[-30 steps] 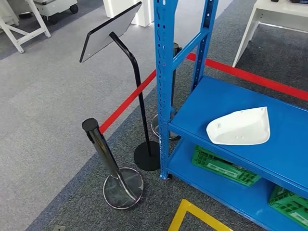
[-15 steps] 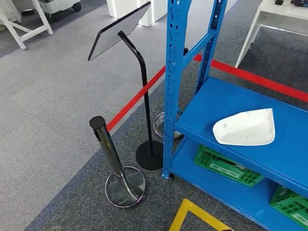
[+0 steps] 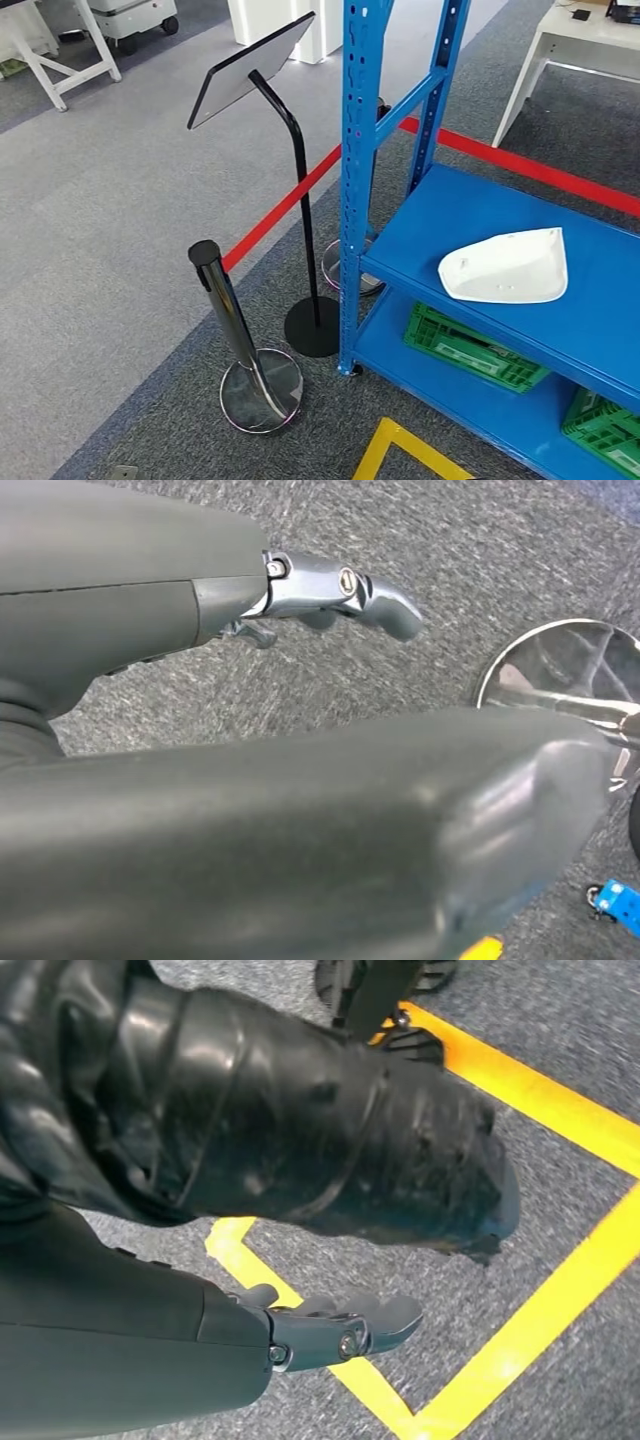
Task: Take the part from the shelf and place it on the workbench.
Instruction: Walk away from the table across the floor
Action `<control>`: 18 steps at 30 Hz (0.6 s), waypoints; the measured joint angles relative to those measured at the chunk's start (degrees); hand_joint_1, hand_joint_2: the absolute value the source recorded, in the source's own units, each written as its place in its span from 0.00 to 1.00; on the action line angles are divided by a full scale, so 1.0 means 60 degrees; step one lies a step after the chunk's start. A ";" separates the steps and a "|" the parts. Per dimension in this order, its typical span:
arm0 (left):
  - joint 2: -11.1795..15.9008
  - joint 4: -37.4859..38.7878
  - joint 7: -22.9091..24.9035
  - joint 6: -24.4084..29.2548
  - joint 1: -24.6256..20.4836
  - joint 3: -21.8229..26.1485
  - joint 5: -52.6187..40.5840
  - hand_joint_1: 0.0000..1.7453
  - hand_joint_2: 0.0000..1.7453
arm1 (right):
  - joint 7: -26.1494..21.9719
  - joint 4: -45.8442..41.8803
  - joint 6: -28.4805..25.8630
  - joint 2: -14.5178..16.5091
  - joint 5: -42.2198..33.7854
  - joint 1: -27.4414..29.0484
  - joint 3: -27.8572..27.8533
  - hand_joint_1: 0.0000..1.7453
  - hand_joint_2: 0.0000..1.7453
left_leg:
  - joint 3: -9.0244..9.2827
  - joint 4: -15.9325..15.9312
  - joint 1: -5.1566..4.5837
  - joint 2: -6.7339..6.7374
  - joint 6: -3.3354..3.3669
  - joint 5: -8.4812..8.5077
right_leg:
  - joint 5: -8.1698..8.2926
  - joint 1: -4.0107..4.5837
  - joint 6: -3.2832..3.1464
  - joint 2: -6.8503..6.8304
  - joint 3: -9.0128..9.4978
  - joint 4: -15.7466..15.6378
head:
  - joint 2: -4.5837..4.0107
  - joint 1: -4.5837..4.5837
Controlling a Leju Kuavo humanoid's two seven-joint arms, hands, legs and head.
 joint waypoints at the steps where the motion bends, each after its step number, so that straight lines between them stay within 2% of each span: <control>1: -0.0003 0.0000 0.0001 0.0004 0.0006 0.0000 -0.0001 0.00 0.00 | 0.0000 -0.0001 -0.0002 0.0006 0.0001 -0.0005 -0.0001 0.00 0.00 | -0.0150 0.0468 0.0045 0.0000 -0.0080 -0.0362 | 0.0074 -0.0020 -0.0038 -0.0021 -0.0011 -0.0014 | 0.0000 -0.0016; 3: -0.0006 0.0000 0.0003 0.0012 0.0014 0.0002 0.0001 0.00 0.00 | -0.0001 -0.0004 -0.0005 -0.0002 0.0001 0.0009 -0.0004 0.00 0.00 | -0.0644 0.1815 0.0160 0.0000 -0.0229 -0.1230 | 0.0117 -0.0001 -0.0049 -0.0035 -0.0055 -0.0009 | 0.0000 -0.0064; 4: -0.0007 0.0001 0.0004 0.0013 0.0028 0.0002 0.0001 0.00 0.00 | 0.0000 -0.0004 -0.0005 -0.0002 0.0001 0.0028 -0.0004 0.00 0.00 | -0.0849 0.2373 0.0208 0.0000 -0.0270 -0.1472 | 0.0120 0.0008 -0.0044 -0.0039 -0.0082 -0.0003 | 0.0000 -0.0065; 5: -0.0014 0.0002 0.0004 0.0012 0.0052 0.0002 -0.0001 0.00 0.00 | 0.0000 -0.0004 -0.0005 -0.0002 0.0001 0.0048 -0.0005 0.00 0.00 | -0.0920 0.2615 0.0240 0.0000 -0.0287 -0.1491 | 0.0122 0.0017 -0.0040 -0.0038 -0.0101 0.0003 | 0.0000 -0.0066; 6: -0.0022 0.0003 0.0005 0.0011 0.0078 0.0002 -0.0001 0.00 0.00 | 0.0000 -0.0004 -0.0005 -0.0002 0.0001 0.0063 -0.0006 0.00 0.00 | -0.0825 0.2458 0.0259 -0.0001 -0.0285 -0.1293 | 0.0123 0.0025 -0.0037 -0.0037 -0.0108 0.0008 | 0.0000 -0.0066; 7: -0.0029 0.0004 0.0005 0.0010 0.0099 0.0002 -0.0001 0.00 0.00 | 0.0001 -0.0004 -0.0005 -0.0002 0.0001 0.0067 -0.0006 0.00 0.00 | -0.0561 0.1907 0.0265 -0.0002 -0.0264 -0.0931 | 0.0125 0.0031 -0.0031 -0.0035 -0.0104 0.0010 | 0.0000 -0.0065; 9: -0.0018 0.0004 0.0005 0.0011 0.0115 0.0004 0.0000 0.00 0.00 | 0.0000 -0.0004 -0.0005 0.0015 0.0004 0.0051 -0.0006 0.00 0.00 | 0.0112 0.0400 0.0219 -0.0027 -0.0167 -0.0170 | 0.0128 0.0035 0.0011 -0.0021 -0.0088 0.0009 | 0.0000 -0.0060; 10: -0.0003 0.0004 0.0005 0.0013 0.0113 0.0006 0.0000 0.00 0.00 | 0.0000 -0.0004 -0.0005 0.0027 0.0005 0.0031 -0.0006 0.00 0.00 | 0.0323 -0.0127 0.0177 -0.0029 -0.0113 0.0043 | 0.0127 0.0029 0.0057 -0.0004 -0.0079 0.0010 | 0.0000 -0.0063; 11: 0.0016 0.0004 0.0005 0.0016 0.0113 0.0007 0.0000 0.00 0.00 | -0.0001 -0.0004 -0.0005 0.0038 0.0007 0.0007 -0.0006 0.00 0.00 | 0.0412 -0.0393 0.0131 -0.0031 -0.0053 0.0133 | 0.0133 0.0014 0.0114 0.0016 -0.0081 0.0007 | 0.0000 -0.0065; 13: 0.0053 0.0004 0.0007 0.0024 0.0100 0.0013 0.0001 0.00 0.00 | -0.0001 -0.0004 -0.0004 0.0049 0.0009 -0.0026 -0.0007 0.00 0.00 | 0.0417 -0.0502 0.0056 -0.0011 0.0077 0.0163 | 0.0148 -0.0026 0.0255 0.0040 -0.0080 -0.0037 | 0.0000 -0.0079; 15: 0.0070 0.0004 0.0006 0.0027 0.0067 0.0022 0.0001 0.00 0.00 | -0.0001 -0.0004 -0.0005 0.0053 0.0009 -0.0043 -0.0008 0.00 0.00 | 0.0463 -0.0659 0.0059 0.0023 0.0231 0.0305 | -0.0023 -0.0037 0.0308 0.0051 -0.0174 0.0168 | 0.0000 -0.0076; 16: 0.0067 0.0004 0.0006 0.0026 0.0052 0.0031 0.0000 0.00 0.00 | -0.0001 -0.0004 -0.0007 0.0055 0.0009 -0.0053 -0.0008 0.00 0.00 | 0.0473 -0.0730 0.0078 0.0048 0.0296 0.0377 | -0.0278 -0.0017 0.0306 0.0059 -0.0343 0.0546 | 0.0000 -0.0048; 18: 0.0046 0.0004 0.0007 0.0025 0.0049 0.0056 0.0000 0.00 0.00 | 0.0000 -0.0004 -0.0007 0.0057 0.0007 -0.0045 -0.0007 0.00 0.00 | 0.0435 -0.0746 0.0083 0.0104 0.0373 0.0416 | -0.0984 0.0019 0.0296 0.0069 -0.0979 0.1875 | 0.0000 0.0021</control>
